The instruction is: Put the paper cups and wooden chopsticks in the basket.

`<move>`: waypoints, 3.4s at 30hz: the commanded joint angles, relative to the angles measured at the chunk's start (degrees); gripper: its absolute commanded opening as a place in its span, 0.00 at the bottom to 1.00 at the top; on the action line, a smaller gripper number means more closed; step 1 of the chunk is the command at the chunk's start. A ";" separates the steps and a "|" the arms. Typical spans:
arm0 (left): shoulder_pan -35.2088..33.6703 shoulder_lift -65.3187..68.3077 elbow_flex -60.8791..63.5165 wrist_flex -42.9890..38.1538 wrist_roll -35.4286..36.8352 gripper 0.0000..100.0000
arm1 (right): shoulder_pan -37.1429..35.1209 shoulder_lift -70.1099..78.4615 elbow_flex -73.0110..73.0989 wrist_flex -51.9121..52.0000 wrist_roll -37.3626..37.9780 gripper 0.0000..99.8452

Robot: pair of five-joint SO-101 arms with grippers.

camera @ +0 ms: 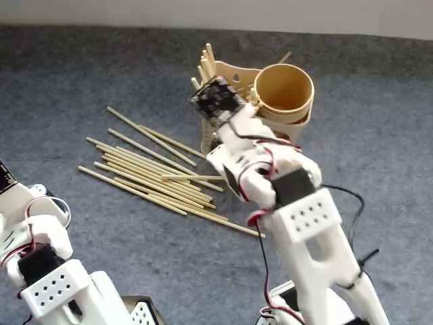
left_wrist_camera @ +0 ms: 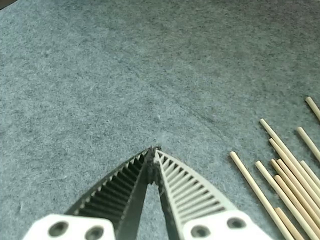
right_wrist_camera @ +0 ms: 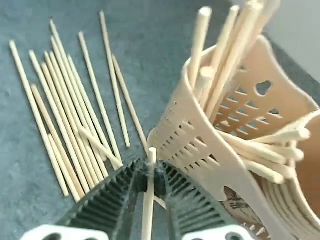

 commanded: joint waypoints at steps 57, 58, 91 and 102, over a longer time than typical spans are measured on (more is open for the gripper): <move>2.07 -0.66 -0.40 -1.05 0.18 0.01 | 10.51 5.05 -4.18 -42.59 -16.35 0.14; 2.07 -0.66 -0.40 -1.05 0.18 0.01 | 10.07 5.05 -4.18 -40.40 -16.35 0.14; 2.07 -0.66 -0.31 -1.05 0.18 0.01 | -12.35 -1.10 6.64 1.19 -11.52 0.14; 2.07 -0.66 -0.31 -1.05 0.18 0.01 | -13.58 22.46 10.15 -2.59 -9.76 0.13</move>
